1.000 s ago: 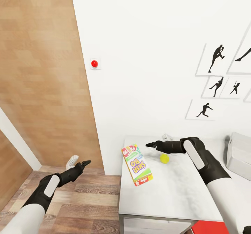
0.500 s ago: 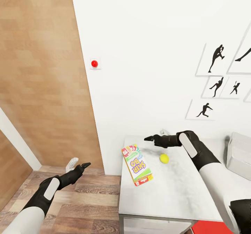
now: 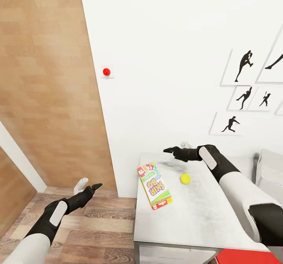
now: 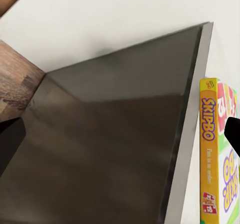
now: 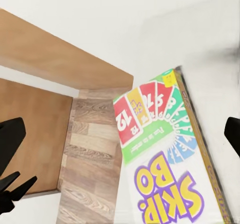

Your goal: Put all the toys in the child's room - the three board games (two on the bed and one on the table), the two jigsaw puzzles on the table, and the tennis ball on the table - inside the toy box on the table in the child's room.

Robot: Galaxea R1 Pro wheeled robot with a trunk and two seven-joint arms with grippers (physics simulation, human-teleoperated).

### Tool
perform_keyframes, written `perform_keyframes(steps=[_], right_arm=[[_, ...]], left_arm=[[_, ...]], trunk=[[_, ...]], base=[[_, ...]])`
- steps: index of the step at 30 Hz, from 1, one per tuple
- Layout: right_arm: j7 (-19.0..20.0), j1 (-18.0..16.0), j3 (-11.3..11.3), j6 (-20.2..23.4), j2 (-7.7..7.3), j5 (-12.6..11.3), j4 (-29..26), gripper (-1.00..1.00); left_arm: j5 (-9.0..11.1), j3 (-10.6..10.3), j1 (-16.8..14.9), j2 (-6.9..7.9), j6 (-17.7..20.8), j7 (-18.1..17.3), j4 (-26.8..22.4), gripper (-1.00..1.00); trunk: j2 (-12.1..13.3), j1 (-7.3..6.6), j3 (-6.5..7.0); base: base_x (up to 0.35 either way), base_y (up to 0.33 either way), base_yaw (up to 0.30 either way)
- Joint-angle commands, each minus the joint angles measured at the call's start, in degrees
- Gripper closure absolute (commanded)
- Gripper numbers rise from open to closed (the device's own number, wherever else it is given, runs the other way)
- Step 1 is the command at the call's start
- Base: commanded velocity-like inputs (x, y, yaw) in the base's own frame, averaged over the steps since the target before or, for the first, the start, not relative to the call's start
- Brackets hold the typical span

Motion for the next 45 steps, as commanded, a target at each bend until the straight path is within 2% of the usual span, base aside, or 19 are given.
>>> perform_keyframes(steps=[1, 6, 18, 34, 45], right_arm=[[0.34, -0.07, 0.24, 0.00, -0.06, 0.25, 0.01, -1.00], [0.44, -0.64, 0.27, -2.46, 0.22, 0.21, 1.58, -1.00], [0.35, -0.94, 0.25, -3.42, 0.33, -0.05, 2.36, -1.00], [0.33, -0.92, 0.55, 0.94, 0.51, 0.05, 2.58, -1.00], [0.42, -0.93, 0.52, 1.94, 0.53, 0.07, 2.58, -1.00]], left_arm=[[0.20, 0.23, -0.06, -0.03, 0.46, -0.10, -0.02, -1.00], [0.44, 0.23, -0.05, -0.03, 0.39, -0.10, -0.01, -1.00], [0.73, 0.40, 0.02, 0.40, 0.40, -0.61, 0.00, -1.00], [0.62, 0.48, 0.11, 0.18, 0.34, -0.21, 0.07, -1.00], [0.48, 0.45, 0.18, 0.30, 0.34, -0.12, 0.07, -1.00]], trunk=[[-0.13, 0.04, -0.12], [-0.13, 0.04, -0.12], [-0.13, 0.04, -0.25], [-0.13, 0.04, -1.41], [-0.13, 0.04, -2.40]], base=[[0.000, 0.000, 0.000], [0.000, 0.000, 0.000], [0.000, 0.000, 0.000], [0.000, 0.000, 0.000], [0.000, 0.000, 0.000]])
